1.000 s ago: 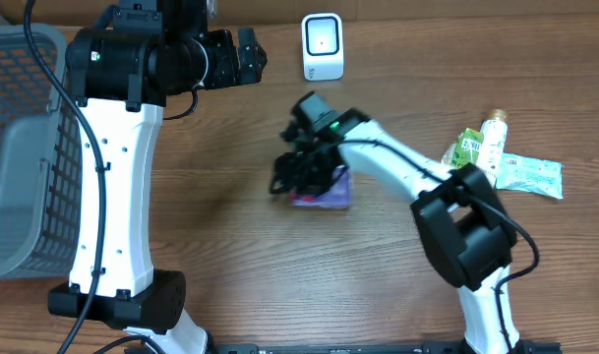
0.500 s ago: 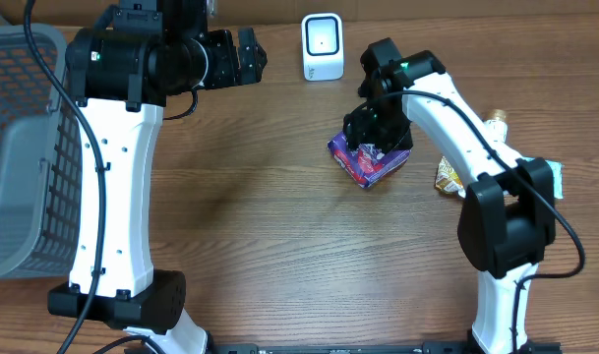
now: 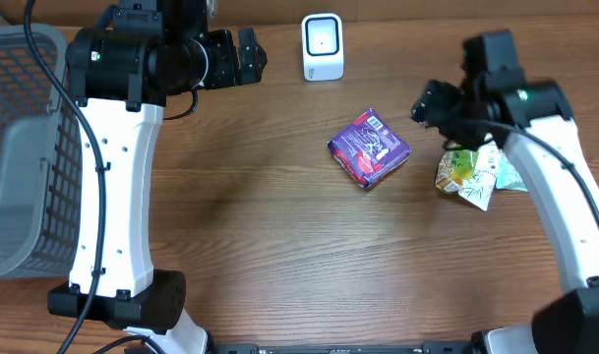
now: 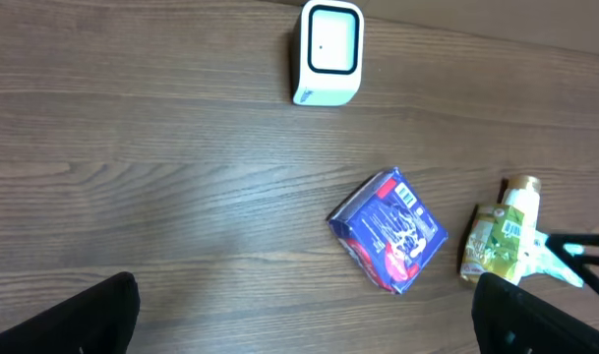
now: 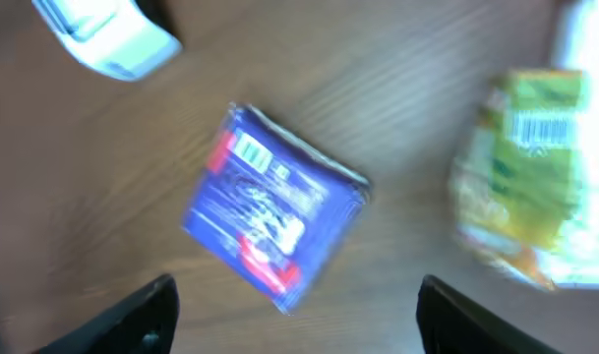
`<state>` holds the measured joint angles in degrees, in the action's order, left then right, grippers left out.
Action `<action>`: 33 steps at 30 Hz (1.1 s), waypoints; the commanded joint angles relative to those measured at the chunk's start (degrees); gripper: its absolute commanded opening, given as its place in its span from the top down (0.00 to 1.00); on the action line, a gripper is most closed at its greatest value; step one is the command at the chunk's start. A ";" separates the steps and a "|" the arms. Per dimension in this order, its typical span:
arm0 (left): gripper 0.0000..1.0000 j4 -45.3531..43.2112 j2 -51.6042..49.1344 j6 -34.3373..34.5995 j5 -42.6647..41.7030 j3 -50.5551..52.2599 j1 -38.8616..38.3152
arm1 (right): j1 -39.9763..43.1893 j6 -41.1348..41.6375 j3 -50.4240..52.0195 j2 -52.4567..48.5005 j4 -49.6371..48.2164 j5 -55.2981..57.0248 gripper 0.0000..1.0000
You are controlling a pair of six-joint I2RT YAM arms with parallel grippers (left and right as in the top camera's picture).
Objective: Scan the item barcode
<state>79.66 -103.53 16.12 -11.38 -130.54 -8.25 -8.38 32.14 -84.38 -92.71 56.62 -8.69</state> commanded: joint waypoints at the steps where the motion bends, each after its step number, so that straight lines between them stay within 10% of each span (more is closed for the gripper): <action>1: 0.00 -0.17 -0.24 -0.70 -0.07 0.09 -0.35 | 1.84 5.53 13.46 1.36 -8.68 -13.42 0.23; 7: 0.00 -0.17 -0.24 -0.70 -0.09 0.11 -0.35 | -0.57 20.94 32.39 -1.38 -35.06 -20.55 0.23; 14: 0.01 -0.17 -0.24 -0.70 -0.07 0.09 -0.35 | -6.03 26.64 35.80 -1.73 -41.57 -11.15 0.26; 28: 0.00 -0.17 -0.24 -0.70 -0.07 0.09 -0.35 | -11.37 27.89 35.78 -5.73 -47.76 -4.22 0.59; 33: 0.00 -0.17 -0.24 -0.70 -0.07 0.09 -0.35 | -11.39 26.14 35.52 -5.73 -47.89 -5.51 0.96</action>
<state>79.68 -103.53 16.12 -11.35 -130.54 -8.25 -19.88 59.79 -48.73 -98.08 8.93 -13.89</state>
